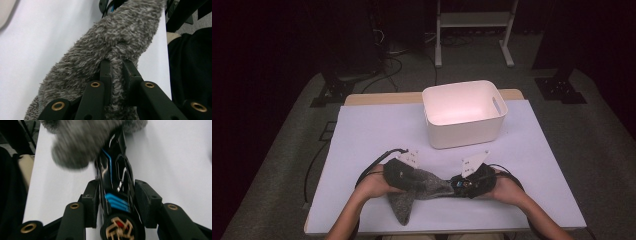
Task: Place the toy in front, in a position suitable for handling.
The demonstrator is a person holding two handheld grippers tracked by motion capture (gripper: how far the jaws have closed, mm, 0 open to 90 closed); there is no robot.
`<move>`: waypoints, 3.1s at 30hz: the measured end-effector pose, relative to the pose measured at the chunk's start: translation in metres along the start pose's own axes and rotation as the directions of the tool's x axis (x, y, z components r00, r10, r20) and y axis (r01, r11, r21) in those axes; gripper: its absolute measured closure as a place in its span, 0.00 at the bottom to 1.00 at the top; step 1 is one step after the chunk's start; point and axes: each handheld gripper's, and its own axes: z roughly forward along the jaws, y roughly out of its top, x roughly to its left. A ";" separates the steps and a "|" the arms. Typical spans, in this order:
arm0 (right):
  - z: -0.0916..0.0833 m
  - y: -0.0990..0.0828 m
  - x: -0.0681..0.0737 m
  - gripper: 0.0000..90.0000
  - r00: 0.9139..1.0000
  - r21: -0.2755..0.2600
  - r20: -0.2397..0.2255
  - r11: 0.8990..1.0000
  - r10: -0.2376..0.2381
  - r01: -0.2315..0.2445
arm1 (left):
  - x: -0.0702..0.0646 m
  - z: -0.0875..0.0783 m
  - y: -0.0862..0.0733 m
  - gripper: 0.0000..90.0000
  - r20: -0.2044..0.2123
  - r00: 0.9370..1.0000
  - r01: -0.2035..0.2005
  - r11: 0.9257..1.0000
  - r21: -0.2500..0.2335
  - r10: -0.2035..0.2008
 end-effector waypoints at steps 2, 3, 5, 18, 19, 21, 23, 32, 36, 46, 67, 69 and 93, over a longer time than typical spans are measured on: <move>-0.001 -0.002 -0.001 0.63 1.000 0.001 -0.002 1.000 0.007 -0.007 | 0.000 0.001 -0.004 0.89 -0.001 1.000 0.008 1.000 0.011 -0.008; -0.001 -0.004 -0.001 0.63 1.000 0.002 -0.006 1.000 0.015 -0.015 | 0.001 0.002 -0.006 0.89 -0.001 1.000 0.013 1.000 0.012 -0.013; -0.001 -0.007 -0.002 0.63 1.000 -0.003 -0.009 1.000 0.023 -0.024 | 0.002 0.004 -0.007 0.89 0.005 1.000 0.019 1.000 0.002 -0.019; -0.001 -0.004 -0.002 0.63 1.000 -0.003 -0.004 1.000 0.022 -0.022 | 0.002 0.001 0.006 0.89 0.014 1.000 -0.005 1.000 -0.014 0.005; -0.002 -0.006 -0.002 0.63 1.000 0.001 -0.007 1.000 0.021 -0.021 | 0.002 0.002 0.003 0.89 0.013 1.000 0.006 1.000 -0.010 -0.005; -0.003 -0.006 -0.002 0.63 1.000 0.002 -0.009 1.000 0.024 -0.024 | 0.003 0.005 -0.002 0.89 0.012 1.000 0.017 1.000 0.004 -0.017; -0.003 -0.006 -0.002 0.63 1.000 0.004 -0.010 1.000 0.024 -0.024 | 0.004 0.008 -0.006 0.89 0.014 0.999 0.030 1.000 0.004 -0.031; -0.001 0.002 -0.005 0.62 1.000 0.013 -0.013 1.000 0.021 -0.021 | 0.006 0.004 0.002 0.89 0.030 0.999 0.018 1.000 -0.016 -0.018; -0.001 0.003 -0.005 0.62 1.000 0.026 -0.025 1.000 0.014 -0.014 | 0.006 0.009 -0.006 0.89 0.039 0.999 0.034 0.999 -0.011 -0.033; 0.011 0.021 -0.005 0.59 0.999 0.069 -0.044 0.997 -0.022 0.025 | 0.005 0.014 -0.002 0.89 0.054 0.998 0.019 1.000 -0.009 -0.019; 0.020 0.030 -0.009 0.61 0.995 0.110 -0.086 0.992 -0.045 0.054 | 0.009 0.013 -0.013 0.89 0.089 0.994 0.073 0.995 -0.061 -0.068; 0.021 0.031 -0.009 0.61 0.996 0.122 -0.084 0.991 -0.040 0.050 | 0.011 0.013 -0.011 0.89 0.092 0.994 0.069 0.996 -0.052 -0.064; 0.026 0.048 -0.010 0.62 0.996 -0.012 -0.079 0.999 -0.032 0.031 | 0.016 -0.038 -0.026 0.89 0.001 0.994 0.109 0.991 -0.082 -0.109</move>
